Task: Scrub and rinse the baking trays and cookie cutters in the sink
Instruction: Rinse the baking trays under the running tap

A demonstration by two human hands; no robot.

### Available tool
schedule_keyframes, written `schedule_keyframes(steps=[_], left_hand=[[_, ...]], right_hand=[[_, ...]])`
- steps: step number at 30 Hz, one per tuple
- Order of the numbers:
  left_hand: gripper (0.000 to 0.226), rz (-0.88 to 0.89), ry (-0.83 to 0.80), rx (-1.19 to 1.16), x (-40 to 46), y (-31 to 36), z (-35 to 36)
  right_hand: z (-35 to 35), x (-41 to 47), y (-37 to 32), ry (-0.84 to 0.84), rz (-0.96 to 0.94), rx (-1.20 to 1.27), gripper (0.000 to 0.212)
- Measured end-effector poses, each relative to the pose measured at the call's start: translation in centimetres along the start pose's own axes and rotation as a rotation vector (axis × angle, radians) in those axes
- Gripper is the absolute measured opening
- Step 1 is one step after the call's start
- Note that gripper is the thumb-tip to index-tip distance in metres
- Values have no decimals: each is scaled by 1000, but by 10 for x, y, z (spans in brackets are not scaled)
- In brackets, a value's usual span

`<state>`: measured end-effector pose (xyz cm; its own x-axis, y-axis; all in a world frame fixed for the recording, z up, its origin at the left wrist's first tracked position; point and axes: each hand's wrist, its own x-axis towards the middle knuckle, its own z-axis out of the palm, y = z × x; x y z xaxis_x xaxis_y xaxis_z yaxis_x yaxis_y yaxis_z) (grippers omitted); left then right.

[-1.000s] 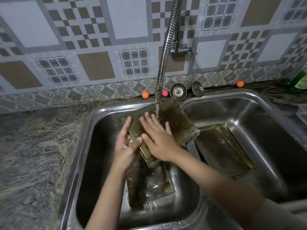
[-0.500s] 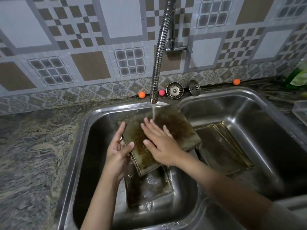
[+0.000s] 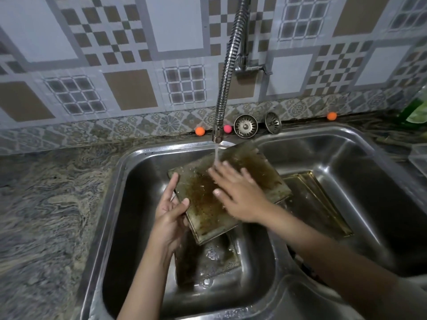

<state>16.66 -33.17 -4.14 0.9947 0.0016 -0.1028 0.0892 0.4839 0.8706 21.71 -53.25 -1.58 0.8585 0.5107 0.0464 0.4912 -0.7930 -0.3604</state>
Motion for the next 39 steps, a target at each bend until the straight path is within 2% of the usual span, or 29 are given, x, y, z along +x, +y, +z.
schedule_keyframes(steps=[3,5,7,9,12,13,15,17,19,21,25,27,29,31,33,34,36,39], left_hand=[[73,-25,-19,-14,-2,-3,-5],[73,-43,-50,-22,2,-8,6],[77,-50,-82,23,13,-12,19],[76,-50,-100,39,23,-10,28],[76,-53,-110,-55,27,-2,25],[81,-41,-124,-94,25,1,19],[87,-61,-124,-133,20,0,11],[70,-107,-105,-119,16,-8,12],[62,-137,-103,-99,14,-20,24],[68,-152,-145,-74,16,-27,37],[71,-129,-117,-14,20,-21,38],[70,-118,-113,-33,19,-14,26],[78,-111,-110,-64,18,-10,9],[94,-123,-114,-68,23,-10,-12],[96,-165,-70,21,27,-12,-23],[90,-191,-47,36,29,-13,-24],[73,-204,-10,16,32,-14,-17],[60,-201,11,-15,31,-15,-3]], right_hand=[[-18,11,37,-21,307,-46,60],[-23,23,35,18,370,-75,61],[-22,28,10,36,255,-106,60],[-13,20,-20,27,60,-117,57],[-5,-10,-26,10,-98,-129,58],[-8,-16,-13,6,-79,-144,58],[-16,-19,23,2,75,-183,56],[-29,-11,53,5,312,-160,57],[-34,-2,59,29,444,-164,61],[-28,0,41,31,366,-177,62],[-3,-29,-1,-39,-45,-172,58],[-5,-41,13,-26,-11,-219,57],[-13,-48,39,42,192,-215,55],[-31,-50,61,136,399,-16,54],[-48,-47,70,244,467,424,56],[-54,-45,70,283,450,626,57],[-64,-44,68,298,386,864,58],[-71,-45,67,299,292,964,58]])
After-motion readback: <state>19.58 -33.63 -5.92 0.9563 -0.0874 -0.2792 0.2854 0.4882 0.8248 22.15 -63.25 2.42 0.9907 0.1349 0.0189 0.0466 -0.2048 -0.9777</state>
